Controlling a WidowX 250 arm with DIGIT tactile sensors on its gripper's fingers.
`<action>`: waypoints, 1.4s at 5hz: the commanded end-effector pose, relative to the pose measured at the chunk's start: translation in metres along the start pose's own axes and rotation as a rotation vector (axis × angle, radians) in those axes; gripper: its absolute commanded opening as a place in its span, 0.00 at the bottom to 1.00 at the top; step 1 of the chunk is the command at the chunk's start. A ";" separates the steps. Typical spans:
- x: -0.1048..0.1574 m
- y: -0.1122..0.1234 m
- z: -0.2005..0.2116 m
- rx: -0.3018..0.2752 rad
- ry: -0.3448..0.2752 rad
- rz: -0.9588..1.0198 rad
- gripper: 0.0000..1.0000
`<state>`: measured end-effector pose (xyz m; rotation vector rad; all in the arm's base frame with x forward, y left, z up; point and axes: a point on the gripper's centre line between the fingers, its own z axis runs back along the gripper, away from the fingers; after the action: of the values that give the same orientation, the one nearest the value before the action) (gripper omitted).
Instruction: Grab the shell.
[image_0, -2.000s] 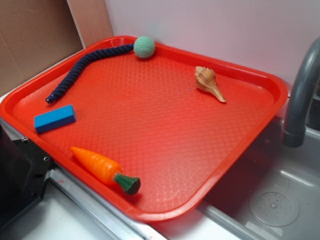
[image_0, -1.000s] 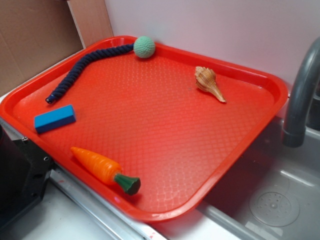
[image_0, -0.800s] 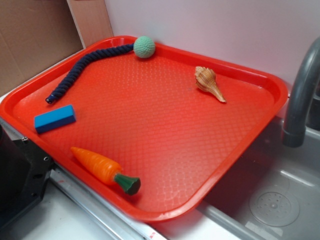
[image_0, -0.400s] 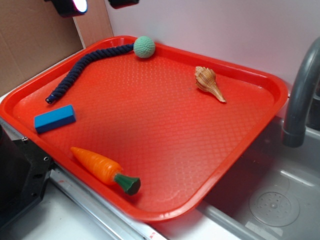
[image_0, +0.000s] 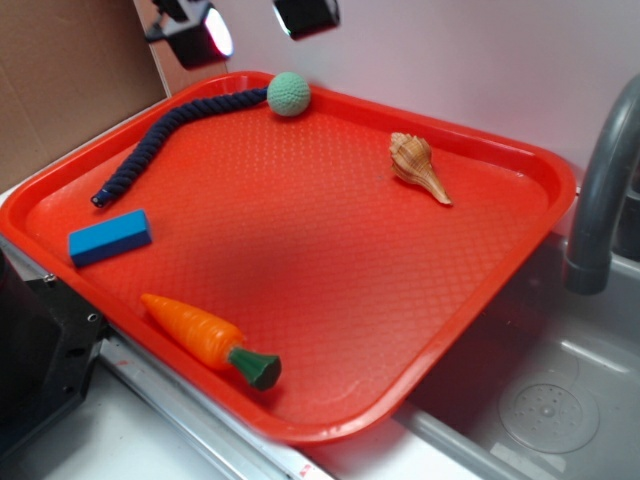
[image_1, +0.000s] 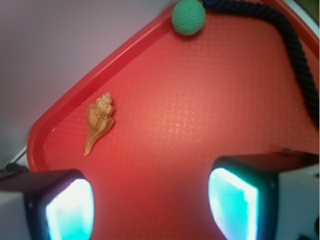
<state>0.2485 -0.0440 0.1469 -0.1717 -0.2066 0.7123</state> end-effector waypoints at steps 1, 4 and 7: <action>0.013 -0.042 -0.032 -0.057 -0.047 0.120 1.00; 0.055 -0.072 -0.112 0.009 -0.034 0.124 1.00; 0.059 -0.071 -0.149 0.135 -0.011 0.080 0.00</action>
<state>0.3569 -0.0774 0.0159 -0.0114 -0.1076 0.7773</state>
